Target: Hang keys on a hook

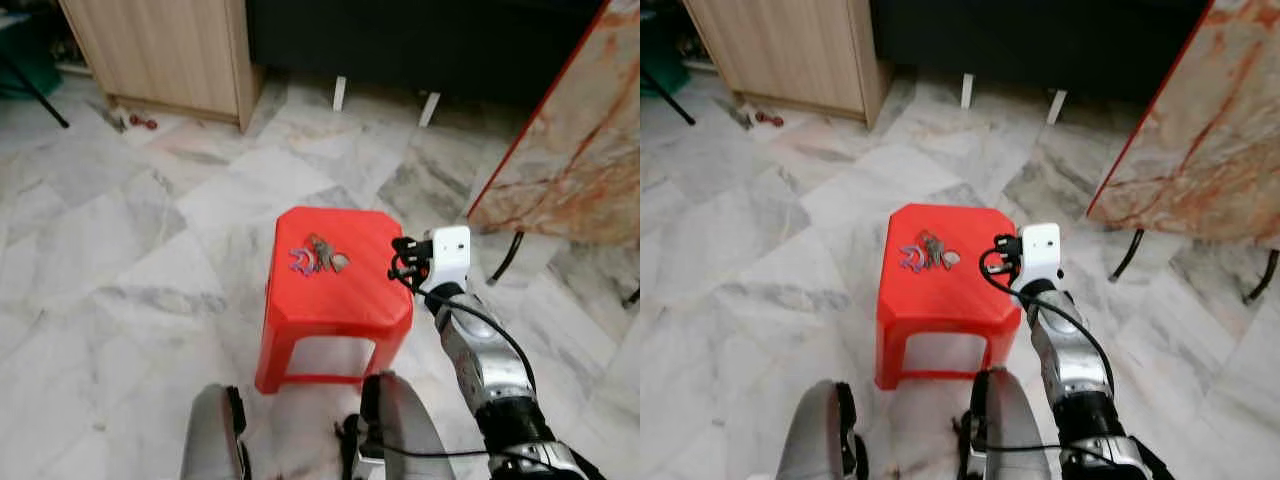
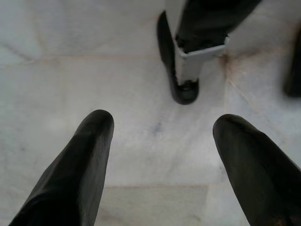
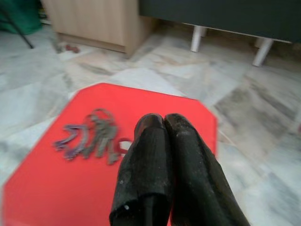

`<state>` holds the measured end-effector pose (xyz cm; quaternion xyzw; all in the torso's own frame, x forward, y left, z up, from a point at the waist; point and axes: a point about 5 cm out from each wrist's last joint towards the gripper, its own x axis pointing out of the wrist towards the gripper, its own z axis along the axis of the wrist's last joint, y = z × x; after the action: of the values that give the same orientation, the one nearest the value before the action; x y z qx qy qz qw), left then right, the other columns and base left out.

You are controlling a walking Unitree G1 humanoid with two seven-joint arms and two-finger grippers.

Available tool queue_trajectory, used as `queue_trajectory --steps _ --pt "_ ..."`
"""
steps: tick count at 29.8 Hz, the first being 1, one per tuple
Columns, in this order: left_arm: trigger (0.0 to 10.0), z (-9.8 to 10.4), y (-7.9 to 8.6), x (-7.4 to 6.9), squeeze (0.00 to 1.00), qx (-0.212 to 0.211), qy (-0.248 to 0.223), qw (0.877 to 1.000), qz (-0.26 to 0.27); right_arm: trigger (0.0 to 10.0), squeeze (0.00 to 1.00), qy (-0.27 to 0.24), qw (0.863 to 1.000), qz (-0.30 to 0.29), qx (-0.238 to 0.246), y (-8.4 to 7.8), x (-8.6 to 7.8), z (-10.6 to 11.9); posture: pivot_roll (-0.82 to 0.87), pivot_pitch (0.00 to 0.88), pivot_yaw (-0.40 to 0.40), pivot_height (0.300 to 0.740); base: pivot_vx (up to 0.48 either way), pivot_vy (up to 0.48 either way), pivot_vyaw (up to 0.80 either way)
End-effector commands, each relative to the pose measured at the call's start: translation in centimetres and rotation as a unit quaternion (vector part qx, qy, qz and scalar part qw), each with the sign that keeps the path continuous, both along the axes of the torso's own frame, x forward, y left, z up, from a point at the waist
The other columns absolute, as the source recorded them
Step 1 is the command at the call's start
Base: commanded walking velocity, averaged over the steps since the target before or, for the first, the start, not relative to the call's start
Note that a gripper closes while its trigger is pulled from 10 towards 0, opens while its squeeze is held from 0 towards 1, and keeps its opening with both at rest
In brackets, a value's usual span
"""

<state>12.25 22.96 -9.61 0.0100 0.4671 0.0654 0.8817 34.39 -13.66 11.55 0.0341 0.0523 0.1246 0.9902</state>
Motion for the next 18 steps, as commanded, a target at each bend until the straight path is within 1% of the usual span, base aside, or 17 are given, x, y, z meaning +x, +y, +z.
queue_trajectory --steps 1,5,6,15,18 --pt "10.0 -0.66 -0.78 -1.42 0.00 -0.009 0.029 1.000 -0.008 10.0 0.00 -0.002 1.000 -0.009 0.004 -0.32 -0.02 0.19 0.12 0.177 -0.090 0.580 -0.352 0.000 0.00" --pt "10.0 -0.60 -0.63 -1.32 0.00 -0.007 0.027 1.000 -0.007 10.0 0.00 0.002 1.000 -0.013 0.005 -0.24 0.02 0.08 0.12 0.174 -0.085 0.580 -0.345 0.000 0.00" --pt "10.0 -0.50 -0.45 -1.16 0.00 -0.007 0.020 1.000 -0.001 10.0 0.00 0.004 1.000 -0.016 0.007 -0.17 0.02 -0.01 0.12 0.175 -0.084 0.580 0.000 0.000 0.00" --pt "10.0 -0.39 -0.23 -0.89 0.00 -0.001 0.021 1.000 -0.009 10.0 0.00 -0.001 1.000 -0.028 0.013 -0.28 -0.08 -0.09 0.12 0.170 -0.078 0.580 0.000 0.000 0.00" --pt "10.0 -0.38 -0.36 -0.76 0.00 0.000 0.020 1.000 -0.015 10.0 0.00 -0.003 0.999 -0.031 0.015 -0.31 -0.01 -0.05 0.12 0.167 -0.079 0.593 0.000 0.000 0.00"
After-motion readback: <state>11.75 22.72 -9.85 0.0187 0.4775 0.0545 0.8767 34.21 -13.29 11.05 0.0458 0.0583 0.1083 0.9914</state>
